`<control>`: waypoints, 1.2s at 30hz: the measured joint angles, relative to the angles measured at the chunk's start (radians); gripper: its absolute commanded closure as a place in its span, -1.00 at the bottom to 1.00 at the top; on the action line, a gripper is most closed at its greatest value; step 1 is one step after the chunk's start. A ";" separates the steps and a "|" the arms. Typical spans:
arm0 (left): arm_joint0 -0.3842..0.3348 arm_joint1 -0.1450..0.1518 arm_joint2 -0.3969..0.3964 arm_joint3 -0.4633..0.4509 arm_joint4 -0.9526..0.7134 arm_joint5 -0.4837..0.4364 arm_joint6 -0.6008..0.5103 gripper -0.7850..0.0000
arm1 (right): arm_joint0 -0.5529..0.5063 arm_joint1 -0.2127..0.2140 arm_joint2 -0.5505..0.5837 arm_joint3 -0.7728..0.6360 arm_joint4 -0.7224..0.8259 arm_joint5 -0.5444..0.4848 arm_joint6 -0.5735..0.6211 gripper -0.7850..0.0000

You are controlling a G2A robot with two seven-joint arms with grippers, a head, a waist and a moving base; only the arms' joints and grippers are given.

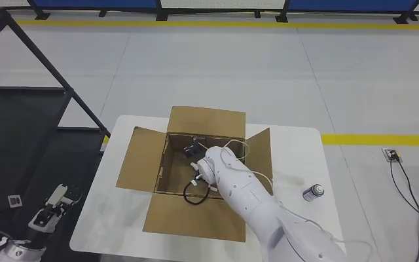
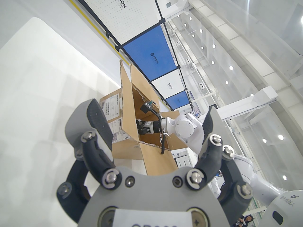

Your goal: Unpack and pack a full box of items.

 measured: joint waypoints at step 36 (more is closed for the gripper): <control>0.000 0.000 0.000 0.000 0.000 0.000 0.000 -1.00 | 0.033 -0.035 0.030 -0.011 0.028 -0.003 -0.040 -1.00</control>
